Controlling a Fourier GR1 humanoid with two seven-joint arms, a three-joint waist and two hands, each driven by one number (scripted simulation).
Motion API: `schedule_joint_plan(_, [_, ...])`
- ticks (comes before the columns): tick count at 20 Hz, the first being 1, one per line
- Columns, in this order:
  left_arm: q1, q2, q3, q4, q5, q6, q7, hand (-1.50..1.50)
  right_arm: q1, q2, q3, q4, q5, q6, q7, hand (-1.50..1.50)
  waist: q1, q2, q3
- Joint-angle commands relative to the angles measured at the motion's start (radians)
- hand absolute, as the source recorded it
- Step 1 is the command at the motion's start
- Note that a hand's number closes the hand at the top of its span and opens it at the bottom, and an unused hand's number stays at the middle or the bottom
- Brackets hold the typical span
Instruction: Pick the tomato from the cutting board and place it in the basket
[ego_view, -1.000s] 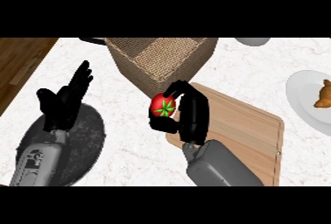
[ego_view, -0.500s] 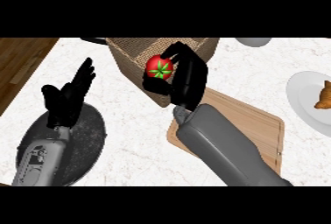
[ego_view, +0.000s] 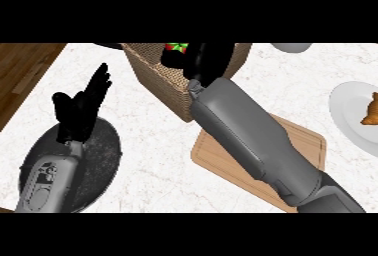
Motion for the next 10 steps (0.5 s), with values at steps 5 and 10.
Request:
schedule_joint_plan(5, [0.002,-0.004,0.004,0.013,0.000,0.003,-0.020,0.00,-0.195,0.004,-0.034,0.256,0.013,0.022,0.245,1.50,0.007,0.010,0.001])
schedule_joint_plan(10, [-0.042,-0.010,-0.001,0.023,-0.012,0.015,0.009,0.00,-0.239,0.004,-0.038,0.353,-0.017,-0.010,0.267,1.50,0.007,0.018,0.003])
